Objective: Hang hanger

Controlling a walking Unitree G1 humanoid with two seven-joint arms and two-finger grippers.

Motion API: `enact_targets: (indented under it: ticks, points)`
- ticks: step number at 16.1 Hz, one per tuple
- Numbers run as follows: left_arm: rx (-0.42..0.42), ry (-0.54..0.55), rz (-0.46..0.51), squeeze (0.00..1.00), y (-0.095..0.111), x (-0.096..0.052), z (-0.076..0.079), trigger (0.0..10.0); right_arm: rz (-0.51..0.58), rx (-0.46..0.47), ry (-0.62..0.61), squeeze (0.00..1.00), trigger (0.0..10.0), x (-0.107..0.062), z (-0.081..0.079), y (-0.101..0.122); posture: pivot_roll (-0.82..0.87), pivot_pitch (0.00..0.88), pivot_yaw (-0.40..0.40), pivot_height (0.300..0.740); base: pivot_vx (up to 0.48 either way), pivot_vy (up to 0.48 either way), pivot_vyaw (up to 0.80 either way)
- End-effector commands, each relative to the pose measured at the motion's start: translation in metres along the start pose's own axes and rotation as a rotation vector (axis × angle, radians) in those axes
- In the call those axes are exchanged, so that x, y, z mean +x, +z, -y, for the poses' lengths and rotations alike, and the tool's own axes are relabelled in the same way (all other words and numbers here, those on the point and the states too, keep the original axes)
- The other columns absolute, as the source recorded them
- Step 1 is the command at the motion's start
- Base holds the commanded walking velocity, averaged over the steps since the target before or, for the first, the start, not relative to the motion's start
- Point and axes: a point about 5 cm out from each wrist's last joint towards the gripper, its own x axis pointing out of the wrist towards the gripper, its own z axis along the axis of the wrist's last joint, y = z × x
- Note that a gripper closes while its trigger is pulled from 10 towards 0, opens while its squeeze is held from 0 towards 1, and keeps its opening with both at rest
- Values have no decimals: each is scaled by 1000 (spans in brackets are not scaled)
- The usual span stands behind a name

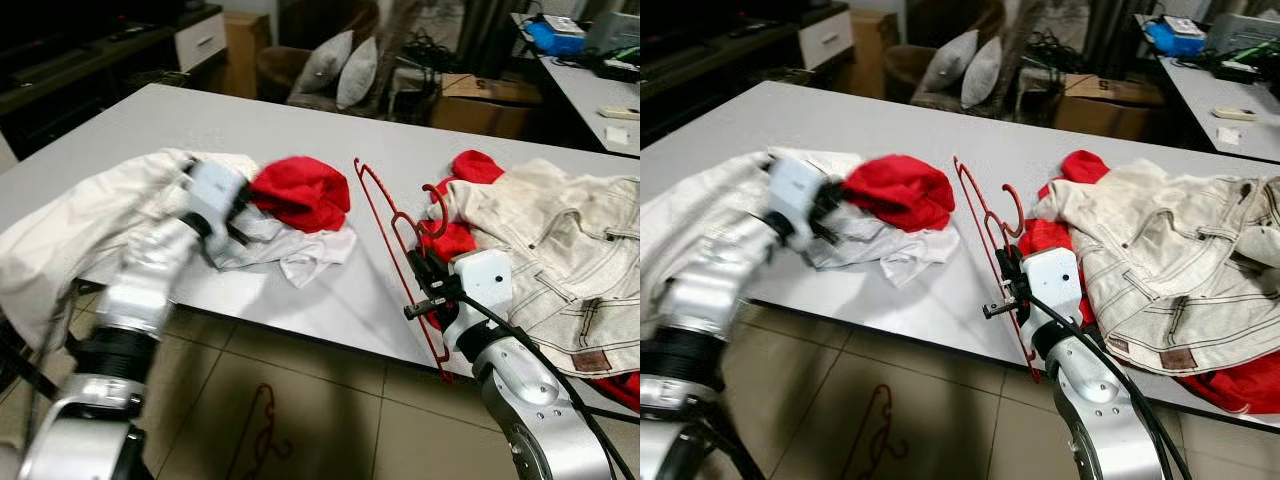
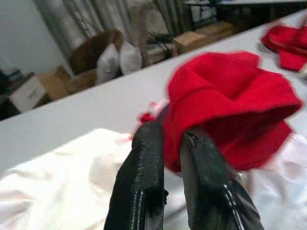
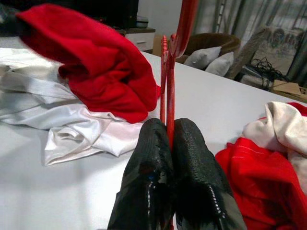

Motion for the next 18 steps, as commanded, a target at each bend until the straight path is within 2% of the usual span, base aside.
enact_targets:
  ticks: [1, 2, 3, 4, 5, 6, 8, 9, 10, 12, 13, 14, 15, 16, 18]
  points:
    - [-23, 15, 29, 1000, 10, -5, -12, 10000, -10, -4, 1, 0, 10000, 0, 1, -1, -29, 0, -16, 740, 0, 0, 0]
    - [-100, 10, 67, 1000, 15, -9, -19, 10000, -10, -3, -1, 0, 10000, 0, 1, -1, -29, 0, -16, 740, 0, 0, 0]
    - [-137, 16, 85, 1000, 18, -11, -22, 10000, -8, -3, -2, 0, 10000, 0, 1, -1, -29, 0, -16, 740, 0, 0, 0]
    - [-244, 58, 151, 1000, 24, -19, -40, 10000, 7, 4, -13, 0, 10000, 1, 2, 2, -20, 0, -15, 740, 0, 0, 0]
    - [-261, 70, 171, 1000, 28, -21, -45, 10000, 8, 3, -14, 0, 10000, 1, 3, 2, -18, 0, -15, 740, 0, 0, 0]
    - [-264, 85, 190, 1000, 33, -25, -51, 10000, 9, 1, -14, 0, 10000, 2, 3, 2, -17, 0, -14, 740, 0, 0, 0]
    - [-201, 99, 164, 1000, 33, -30, -58, 10000, 10, -2, -14, 0, 10000, 2, 4, 2, -14, 0, -15, 740, 0, 0, 0]
    - [-78, 76, 101, 1000, 28, -35, -58, 10000, 10, -2, -14, 0, 10000, 1, 4, 2, -14, 0, -15, 740, 0, 0, 0]
    - [-68, 35, 122, 1000, 32, -39, -51, 10000, 14, 3, -15, 0, 10000, 1, 4, 3, -13, 0, -15, 740, 0, 0, 0]
    - [-112, 16, 196, 1000, 43, -41, -37, 10000, 46, 16, -16, 0, 10000, 0, 4, 8, -11, 0, -14, 740, 0, 0, 0]
    - [-192, 74, 244, 145, 44, -42, -13, 10000, 102, 40, -48, 0, 10000, -1, 6, 18, -13, 0, -10, 740, 0, 0, 0]
    - [-214, 89, 267, 0, 42, -46, 3, 10000, 118, 41, -69, 0, 10000, -3, 7, 21, -19, 0, -11, 740, 0, 0, 0]
    - [-213, 87, 275, 0, 40, -49, 12, 10000, 128, 50, -88, 0, 10000, -5, 8, 23, -19, 0, -12, 740, 0, 0, 0]
    - [-230, 113, 279, 0, 34, -57, 31, 10000, 176, 72, -110, 0, 10000, -11, 4, 34, -21, 0, -18, 740, 0, 0, -800]
    - [-241, 118, 280, 0, 34, -61, 42, 10000, 209, 68, -108, 0, 10000, -13, 1, 42, -28, 0, -21, 740, 0, 0, -400]
